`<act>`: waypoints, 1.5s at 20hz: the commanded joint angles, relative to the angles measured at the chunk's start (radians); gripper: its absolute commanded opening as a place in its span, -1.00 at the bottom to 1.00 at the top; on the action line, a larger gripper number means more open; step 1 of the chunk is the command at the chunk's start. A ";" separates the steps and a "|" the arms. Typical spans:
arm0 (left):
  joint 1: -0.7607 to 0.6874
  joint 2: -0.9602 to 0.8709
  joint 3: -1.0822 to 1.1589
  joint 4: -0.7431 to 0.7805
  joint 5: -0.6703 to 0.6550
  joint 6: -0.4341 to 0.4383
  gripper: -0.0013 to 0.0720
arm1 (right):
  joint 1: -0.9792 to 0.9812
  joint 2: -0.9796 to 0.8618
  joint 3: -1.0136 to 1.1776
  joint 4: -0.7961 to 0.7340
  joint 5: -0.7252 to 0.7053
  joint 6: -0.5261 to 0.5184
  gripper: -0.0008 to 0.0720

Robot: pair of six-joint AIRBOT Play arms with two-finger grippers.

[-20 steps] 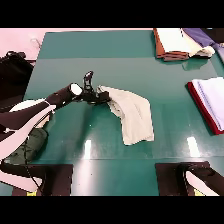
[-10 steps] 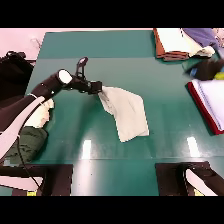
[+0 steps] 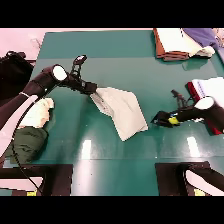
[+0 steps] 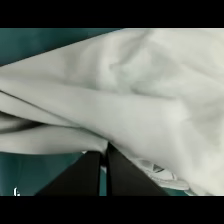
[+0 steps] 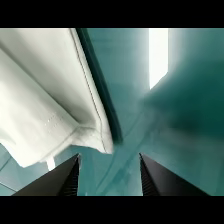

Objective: Fold the shirts.

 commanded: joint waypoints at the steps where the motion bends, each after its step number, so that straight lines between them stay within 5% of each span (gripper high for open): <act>1: 0.001 0.002 0.001 0.011 -0.036 0.000 -0.90 | 0.127 -0.129 0.010 0.035 -0.120 -0.002 0.16; 4: 0.001 0.002 0.001 0.027 -0.064 0.000 -0.90 | 0.180 -0.204 0.088 -0.026 -0.131 -0.002 -0.51; 5: 0.001 0.002 0.001 0.037 -0.078 0.001 -0.90 | 0.185 -0.211 0.113 -0.055 -0.128 -0.002 -0.88; 6: 0.001 0.006 0.002 0.058 -0.091 0.000 -0.90 | 0.184 -0.210 0.141 -0.079 -0.115 0.000 -0.93; 14: 0.001 0.294 0.130 0.418 -0.166 -0.001 -0.90 | -0.038 0.113 0.616 -0.293 0.064 -0.001 -0.93; 23: 0.001 0.686 0.404 0.430 -0.118 0.000 -0.90 | -0.303 0.396 1.069 -0.295 0.143 -0.019 -0.93; 30: 0.001 0.712 0.587 0.416 -0.112 0.000 -0.90 | -0.476 0.266 1.359 -0.289 0.296 -0.018 -0.94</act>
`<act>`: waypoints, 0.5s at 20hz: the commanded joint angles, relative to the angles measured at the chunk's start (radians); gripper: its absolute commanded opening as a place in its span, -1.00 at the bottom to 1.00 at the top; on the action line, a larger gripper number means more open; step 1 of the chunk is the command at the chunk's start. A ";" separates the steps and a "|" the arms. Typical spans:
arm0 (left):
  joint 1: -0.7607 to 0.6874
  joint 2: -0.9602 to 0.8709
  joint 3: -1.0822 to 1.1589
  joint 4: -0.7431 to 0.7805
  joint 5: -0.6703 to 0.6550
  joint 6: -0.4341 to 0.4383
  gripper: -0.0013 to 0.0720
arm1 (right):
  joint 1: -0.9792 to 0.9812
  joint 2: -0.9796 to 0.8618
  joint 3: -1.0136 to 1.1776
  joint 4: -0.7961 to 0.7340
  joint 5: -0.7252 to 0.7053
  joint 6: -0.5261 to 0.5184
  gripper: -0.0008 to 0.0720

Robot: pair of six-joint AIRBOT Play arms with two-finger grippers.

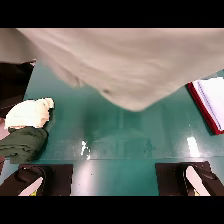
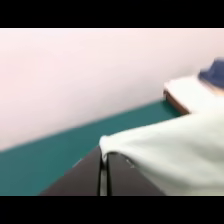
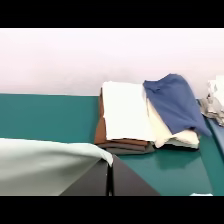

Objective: Fold the shirts.

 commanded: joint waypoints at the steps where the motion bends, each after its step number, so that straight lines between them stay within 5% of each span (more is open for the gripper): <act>1: 0.000 -0.006 0.051 -0.011 -0.030 0.000 -0.90 | -0.048 -0.101 0.141 0.013 0.094 0.002 -0.94; 6: 0.000 -0.227 -0.037 -0.127 -0.348 0.055 -0.90 | 0.114 -0.327 0.024 0.009 0.134 0.037 -0.94; 10: 0.000 -0.438 -0.273 -0.243 -0.339 0.127 -0.90 | 0.261 -0.541 -0.166 -0.138 0.195 0.039 -0.94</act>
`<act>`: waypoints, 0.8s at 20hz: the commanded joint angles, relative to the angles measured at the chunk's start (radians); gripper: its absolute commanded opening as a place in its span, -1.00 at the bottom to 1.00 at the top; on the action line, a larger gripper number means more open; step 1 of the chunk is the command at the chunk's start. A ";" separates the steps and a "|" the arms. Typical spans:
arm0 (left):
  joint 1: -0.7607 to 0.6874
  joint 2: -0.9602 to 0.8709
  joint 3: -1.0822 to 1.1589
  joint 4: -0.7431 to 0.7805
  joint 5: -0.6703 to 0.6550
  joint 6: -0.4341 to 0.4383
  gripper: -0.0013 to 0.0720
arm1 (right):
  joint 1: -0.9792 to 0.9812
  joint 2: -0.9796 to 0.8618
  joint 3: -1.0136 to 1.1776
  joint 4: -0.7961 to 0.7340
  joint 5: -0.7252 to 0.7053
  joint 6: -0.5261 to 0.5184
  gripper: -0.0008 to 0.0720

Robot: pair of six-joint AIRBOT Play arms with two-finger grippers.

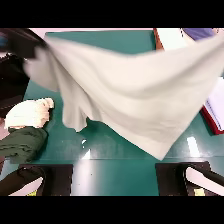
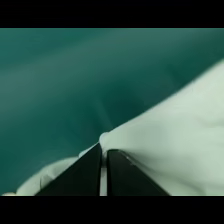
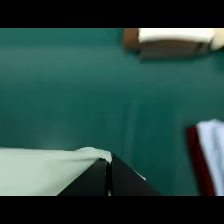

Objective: Fold the shirts.

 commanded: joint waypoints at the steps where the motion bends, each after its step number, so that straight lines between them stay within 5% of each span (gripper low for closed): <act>1: 0.001 -0.190 -0.178 -0.083 0.024 0.073 -0.90 | 0.109 -0.191 -0.134 -0.105 0.037 0.008 -0.94; 6: 0.001 -0.437 -0.168 0.076 0.366 0.113 -0.90 | 0.150 -0.387 -0.102 -0.103 0.003 0.016 -0.94; 11: 0.006 -0.470 -0.070 0.174 0.508 0.062 -0.89 | 0.142 -0.422 0.012 -0.103 0.018 0.016 -0.93; 12: 0.018 -0.470 -0.041 0.174 0.485 0.027 -0.35 | 0.141 -0.422 0.027 -0.102 0.024 0.016 -0.93; 13: 0.037 -0.470 -0.007 0.173 0.447 -0.018 0.61 | 0.134 -0.422 0.044 -0.101 0.038 0.016 -0.92; 15: 0.102 -0.469 0.072 0.151 0.329 -0.083 0.72 | 0.110 -0.422 0.061 -0.063 0.083 0.016 -0.35; 16: 0.142 -0.469 0.100 0.117 0.279 -0.093 0.72 | 0.096 -0.419 0.059 -0.041 0.104 0.016 -0.30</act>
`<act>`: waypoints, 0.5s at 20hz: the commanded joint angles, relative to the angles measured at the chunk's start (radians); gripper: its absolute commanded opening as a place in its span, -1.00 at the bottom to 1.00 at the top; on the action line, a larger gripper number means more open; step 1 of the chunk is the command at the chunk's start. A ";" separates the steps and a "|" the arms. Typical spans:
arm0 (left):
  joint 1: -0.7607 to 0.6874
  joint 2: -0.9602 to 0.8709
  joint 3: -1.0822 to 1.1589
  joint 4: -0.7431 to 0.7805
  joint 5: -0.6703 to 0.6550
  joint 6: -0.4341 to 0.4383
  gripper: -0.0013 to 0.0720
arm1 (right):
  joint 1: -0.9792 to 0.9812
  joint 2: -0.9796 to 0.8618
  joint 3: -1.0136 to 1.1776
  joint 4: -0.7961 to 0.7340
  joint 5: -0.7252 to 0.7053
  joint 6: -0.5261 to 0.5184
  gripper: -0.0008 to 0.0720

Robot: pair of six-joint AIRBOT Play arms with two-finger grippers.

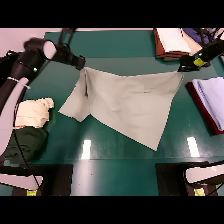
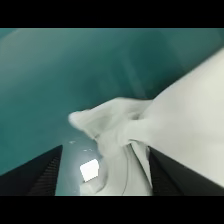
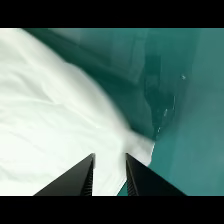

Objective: Fold the shirts.

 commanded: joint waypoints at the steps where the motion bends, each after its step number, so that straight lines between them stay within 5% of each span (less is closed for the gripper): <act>1: 0.112 -0.006 0.096 -0.080 -0.155 -0.084 0.72 | -0.034 -0.004 0.024 0.060 0.071 0.000 -0.30; 5: 0.216 -0.007 0.040 -0.232 -0.278 -0.048 0.72 | -0.060 0.014 0.019 0.078 0.103 0.000 -0.30; 10: 0.219 -0.007 -0.207 -0.398 -0.188 -0.032 0.72 | -0.060 0.156 -0.204 0.077 -0.002 0.000 -0.30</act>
